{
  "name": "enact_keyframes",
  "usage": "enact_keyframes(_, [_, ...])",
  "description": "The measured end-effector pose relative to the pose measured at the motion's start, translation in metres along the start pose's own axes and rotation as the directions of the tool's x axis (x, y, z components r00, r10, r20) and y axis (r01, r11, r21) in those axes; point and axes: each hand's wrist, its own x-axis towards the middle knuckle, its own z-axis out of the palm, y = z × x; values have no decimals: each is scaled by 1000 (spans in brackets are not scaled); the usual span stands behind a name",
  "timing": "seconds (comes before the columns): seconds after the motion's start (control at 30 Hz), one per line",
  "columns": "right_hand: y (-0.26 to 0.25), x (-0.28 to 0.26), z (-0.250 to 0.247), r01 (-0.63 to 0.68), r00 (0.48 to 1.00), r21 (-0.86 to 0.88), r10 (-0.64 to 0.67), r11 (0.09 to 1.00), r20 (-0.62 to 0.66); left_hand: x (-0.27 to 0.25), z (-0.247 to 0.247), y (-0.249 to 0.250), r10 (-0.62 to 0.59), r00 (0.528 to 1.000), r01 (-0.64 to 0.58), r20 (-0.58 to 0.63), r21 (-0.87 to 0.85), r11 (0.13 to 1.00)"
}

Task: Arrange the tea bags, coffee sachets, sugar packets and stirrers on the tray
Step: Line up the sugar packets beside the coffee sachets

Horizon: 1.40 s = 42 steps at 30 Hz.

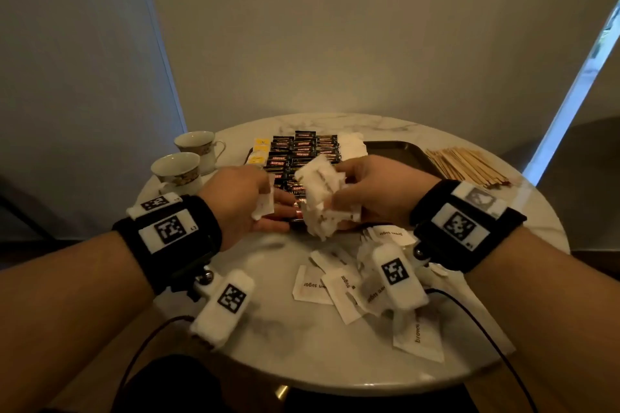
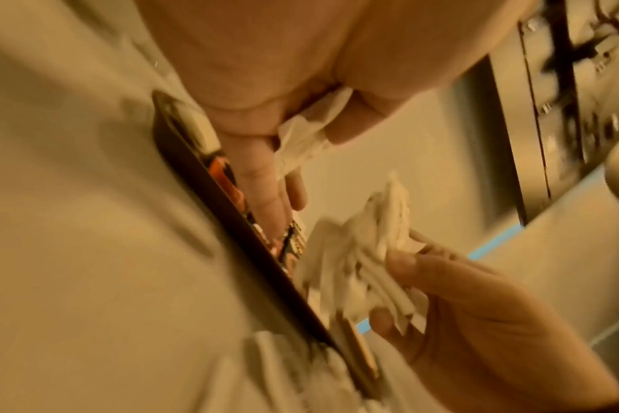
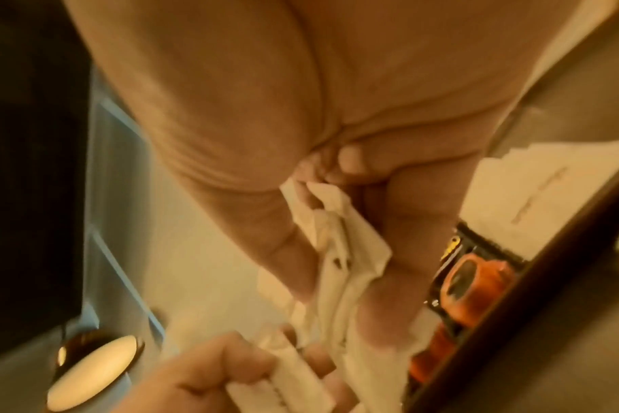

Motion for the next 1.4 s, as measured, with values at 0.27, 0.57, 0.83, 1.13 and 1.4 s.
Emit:
enact_keyframes(0.27, [3, 24, 5, 97, 995, 681, -90, 726, -45, 38, 37, 5, -41, 917, 195, 396, -357, 914])
enact_keyframes(0.57, [4, 41, -26, 165, 933, 29, -147, 986, -330, 72, 59, 16, 58, 966, 28, 251, -327, 944])
enact_keyframes(0.83, [22, 66, -44, 299, 921, 488, -114, 820, -372, 93, 70, 16, 167, 977, -153, 131, -113, 982])
enact_keyframes(1.13, [34, 68, -40, 312, 926, 590, -100, 745, -364, 99, 61, 5, 137, 973, -102, 185, -185, 977])
enact_keyframes(1.4, [34, 64, -35, 302, 932, 603, -96, 739, -349, 106, 55, 5, 166, 984, -179, -70, -250, 952])
